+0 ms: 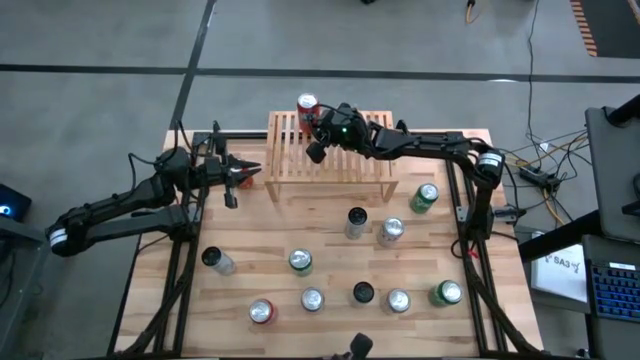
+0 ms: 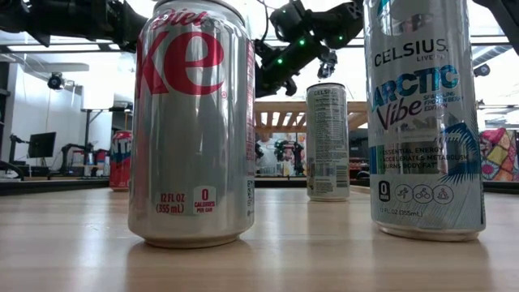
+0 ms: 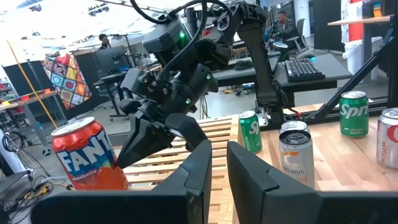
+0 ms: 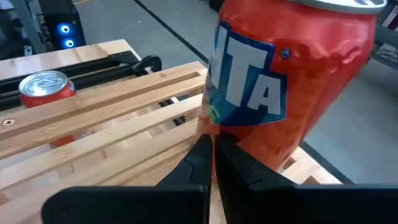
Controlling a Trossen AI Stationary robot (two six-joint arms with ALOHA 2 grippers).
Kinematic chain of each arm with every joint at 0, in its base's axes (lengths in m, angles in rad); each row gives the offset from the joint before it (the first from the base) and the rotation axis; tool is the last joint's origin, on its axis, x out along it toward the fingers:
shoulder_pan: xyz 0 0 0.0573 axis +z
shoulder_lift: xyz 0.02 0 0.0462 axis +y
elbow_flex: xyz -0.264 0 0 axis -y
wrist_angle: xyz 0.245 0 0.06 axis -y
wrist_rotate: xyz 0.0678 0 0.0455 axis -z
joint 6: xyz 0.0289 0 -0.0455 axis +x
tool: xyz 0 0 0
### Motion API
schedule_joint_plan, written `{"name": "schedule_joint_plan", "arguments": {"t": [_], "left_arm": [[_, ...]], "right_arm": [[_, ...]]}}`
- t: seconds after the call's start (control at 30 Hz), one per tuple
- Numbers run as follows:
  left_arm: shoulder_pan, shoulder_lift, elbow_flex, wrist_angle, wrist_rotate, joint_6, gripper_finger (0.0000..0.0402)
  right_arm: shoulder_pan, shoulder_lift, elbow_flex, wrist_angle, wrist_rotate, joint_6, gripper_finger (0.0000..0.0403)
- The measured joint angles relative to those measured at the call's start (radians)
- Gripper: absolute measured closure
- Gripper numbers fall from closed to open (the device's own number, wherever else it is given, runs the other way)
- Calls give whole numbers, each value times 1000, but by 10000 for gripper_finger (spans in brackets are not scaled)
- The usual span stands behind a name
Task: Place canned beverage on shelf
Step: Put the middle red soda can on the shelf
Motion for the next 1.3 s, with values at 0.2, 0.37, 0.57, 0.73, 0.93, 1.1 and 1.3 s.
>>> {"name": "schedule_joint_plan", "arguments": {"t": [0.2, 0.37, 0.57, 0.73, 0.93, 1.1, 1.3], "left_arm": [[0, 0, 0, 0, 0, 0, 367], [0, 0, 0, 0, 0, 0, 367], [0, 0, 0, 0, 0, 0, 367], [0, 0, 0, 0, 0, 0, 367], [0, 0, 0, 0, 0, 0, 367], [0, 0, 0, 0, 0, 0, 367], [0, 0, 0, 0, 0, 0, 367]], "right_arm": [[0, 0, 0, -6, -18, 29, 394], [19, 0, 0, 7, -30, 9, 394], [-2, -1, 0, 71, -23, -3, 394], [-8, -1, 0, 68, -26, 2, 394], [-2, -1, 0, 64, -33, 3, 394], [-10, -1, 0, 66, -33, -1, 394], [-20, -1, 0, 66, -33, 7, 394]]}}
